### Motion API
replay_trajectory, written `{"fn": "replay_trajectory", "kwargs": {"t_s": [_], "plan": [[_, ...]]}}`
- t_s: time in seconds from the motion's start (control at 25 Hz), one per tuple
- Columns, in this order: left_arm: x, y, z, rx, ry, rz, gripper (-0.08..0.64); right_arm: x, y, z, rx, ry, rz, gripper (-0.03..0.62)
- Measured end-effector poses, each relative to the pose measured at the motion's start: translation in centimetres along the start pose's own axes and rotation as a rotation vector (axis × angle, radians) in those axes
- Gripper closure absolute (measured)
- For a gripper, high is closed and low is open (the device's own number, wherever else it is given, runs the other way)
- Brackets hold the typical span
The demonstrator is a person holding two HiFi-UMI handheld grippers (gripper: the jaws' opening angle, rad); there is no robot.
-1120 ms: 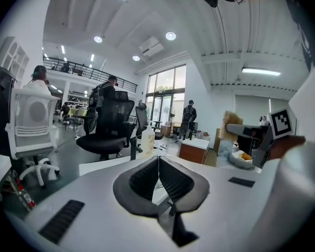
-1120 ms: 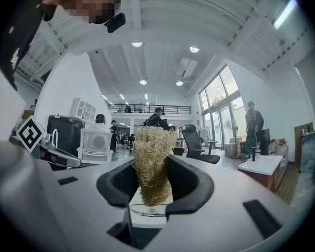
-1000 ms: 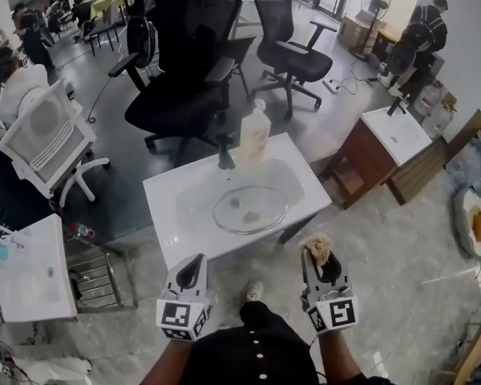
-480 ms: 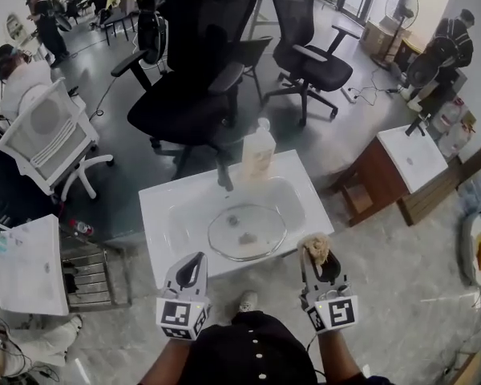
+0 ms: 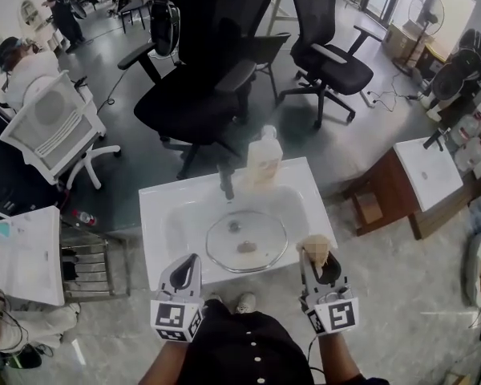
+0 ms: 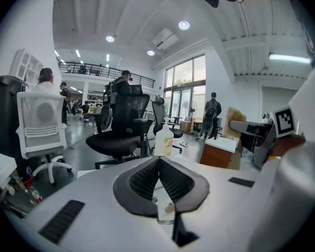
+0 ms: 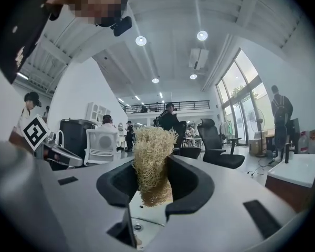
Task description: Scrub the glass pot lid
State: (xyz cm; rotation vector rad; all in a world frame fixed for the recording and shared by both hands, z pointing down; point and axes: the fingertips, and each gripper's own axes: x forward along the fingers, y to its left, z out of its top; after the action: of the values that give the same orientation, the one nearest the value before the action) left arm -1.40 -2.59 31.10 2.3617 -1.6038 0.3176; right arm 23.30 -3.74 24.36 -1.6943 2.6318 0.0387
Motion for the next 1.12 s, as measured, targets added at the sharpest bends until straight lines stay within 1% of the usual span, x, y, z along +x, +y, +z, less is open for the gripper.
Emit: {"fn": "replay_trajectory", "kwargs": {"t_s": [0.08,0.16,0.24,0.32,0.44,0.52,0.56,0.6,0.72,0.76,0.8,0.88,0.96,1.08,1.12], "plan": [[0.5,0.6,-0.2,-0.015,0.017,0.016,0.534,1.0,-0.1,-0.2,-0.017,0.013,0.026,0.440],[0.8,1.4,-0.6,-0.051,0.028,0.030,0.534,1.9,-0.1,-0.7,-0.027,0.032,0.052,0.440],[1.3,2.1,-1.4,-0.077,0.039,0.029,0.534,2.7,0.1,-1.4,-0.047,0.052,0.075,0.440],[2.4,2.7,-2.5,-0.100,0.060,-0.001,0.534,3.7,0.3,-1.9,-0.080,0.065,0.101,0.440],[4.6,3.5,-4.5,-0.152,0.103,-0.078,0.535,5.8,1.1,-2.6,-0.121,0.082,0.146,0.440],[5.8,4.0,-5.6,-0.148,0.115,-0.110,0.535,7.3,1.6,-3.3,-0.142,0.101,0.177,0.440],[6.3,4.4,-5.9,-0.155,0.106,-0.118,0.535,8.0,1.7,-3.8,-0.151,0.115,0.190,0.440],[6.7,4.9,-6.0,-0.185,0.087,-0.125,0.535,8.9,1.8,-4.4,-0.158,0.130,0.199,0.440],[7.6,6.1,-6.1,-0.363,0.024,-0.179,0.535,11.4,1.9,-6.1,-0.212,0.169,0.230,0.440],[7.9,6.3,-6.3,-0.401,0.016,-0.203,0.535,12.2,2.0,-6.9,-0.241,0.183,0.247,0.440],[8.1,6.5,-6.7,-0.412,0.018,-0.220,0.535,12.8,2.2,-7.8,-0.272,0.204,0.267,0.440],[8.6,6.7,-8.0,-0.407,0.062,-0.242,0.535,13.7,2.5,-10.0,-0.333,0.271,0.307,0.440],[9.2,6.9,-9.7,-0.429,0.131,-0.252,0.535,14.4,3.1,-12.1,-0.372,0.335,0.344,0.440],[10.0,7.8,-12.6,-0.465,0.251,-0.227,0.535,15.5,4.2,-14.8,-0.413,0.392,0.402,0.440],[10.3,8.1,-13.7,-0.490,0.291,-0.215,0.535,15.8,4.5,-15.7,-0.436,0.409,0.421,0.440]]}}
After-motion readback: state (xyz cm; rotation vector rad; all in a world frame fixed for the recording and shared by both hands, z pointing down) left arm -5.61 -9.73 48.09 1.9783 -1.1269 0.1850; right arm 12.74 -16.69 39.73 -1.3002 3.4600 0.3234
